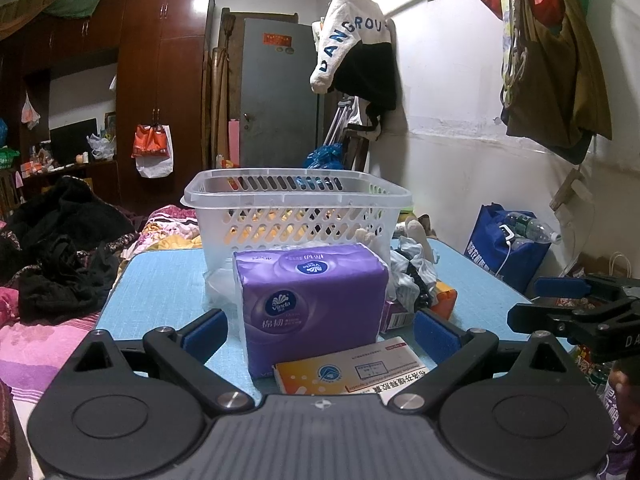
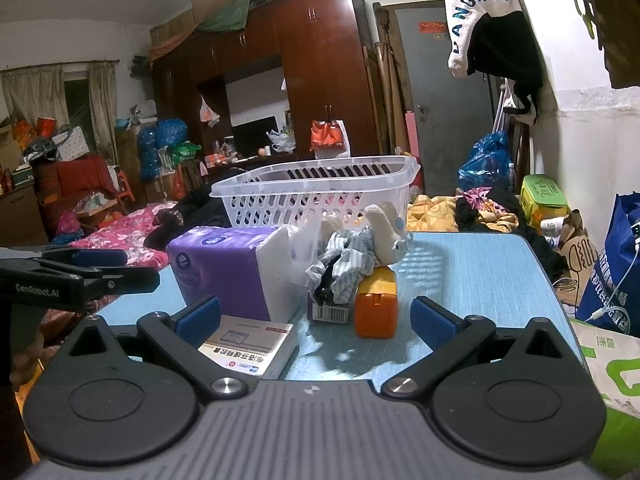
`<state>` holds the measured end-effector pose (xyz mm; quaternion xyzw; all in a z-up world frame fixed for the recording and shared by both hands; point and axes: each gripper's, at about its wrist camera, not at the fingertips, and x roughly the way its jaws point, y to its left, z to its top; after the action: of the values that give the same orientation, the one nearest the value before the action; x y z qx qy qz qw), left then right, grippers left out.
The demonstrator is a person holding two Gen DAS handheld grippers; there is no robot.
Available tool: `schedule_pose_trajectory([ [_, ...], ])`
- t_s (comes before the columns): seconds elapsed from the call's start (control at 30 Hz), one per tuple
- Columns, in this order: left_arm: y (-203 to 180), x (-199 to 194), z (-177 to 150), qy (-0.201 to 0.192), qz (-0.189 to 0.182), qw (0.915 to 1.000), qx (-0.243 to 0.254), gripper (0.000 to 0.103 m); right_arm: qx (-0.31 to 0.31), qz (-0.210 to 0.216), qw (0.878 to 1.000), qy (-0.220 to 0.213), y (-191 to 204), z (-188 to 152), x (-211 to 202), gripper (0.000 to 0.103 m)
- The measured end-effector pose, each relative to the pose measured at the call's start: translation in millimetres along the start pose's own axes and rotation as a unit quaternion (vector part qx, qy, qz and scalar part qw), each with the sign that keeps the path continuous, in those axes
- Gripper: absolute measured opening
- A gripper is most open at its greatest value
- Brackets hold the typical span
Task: Organize objects
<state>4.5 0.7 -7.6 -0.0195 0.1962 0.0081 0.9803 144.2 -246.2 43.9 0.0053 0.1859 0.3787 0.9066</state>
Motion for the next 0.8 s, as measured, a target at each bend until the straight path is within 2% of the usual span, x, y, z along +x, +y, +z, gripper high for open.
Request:
schedule_pose_trajectory([
  [0.8, 0.9, 0.7, -2.7, 0.004, -0.004, 1.0000, 0.003, 0.101, -0.001, 0.001, 1.000, 0.006, 0.1, -0.5, 0.2, 0.103],
])
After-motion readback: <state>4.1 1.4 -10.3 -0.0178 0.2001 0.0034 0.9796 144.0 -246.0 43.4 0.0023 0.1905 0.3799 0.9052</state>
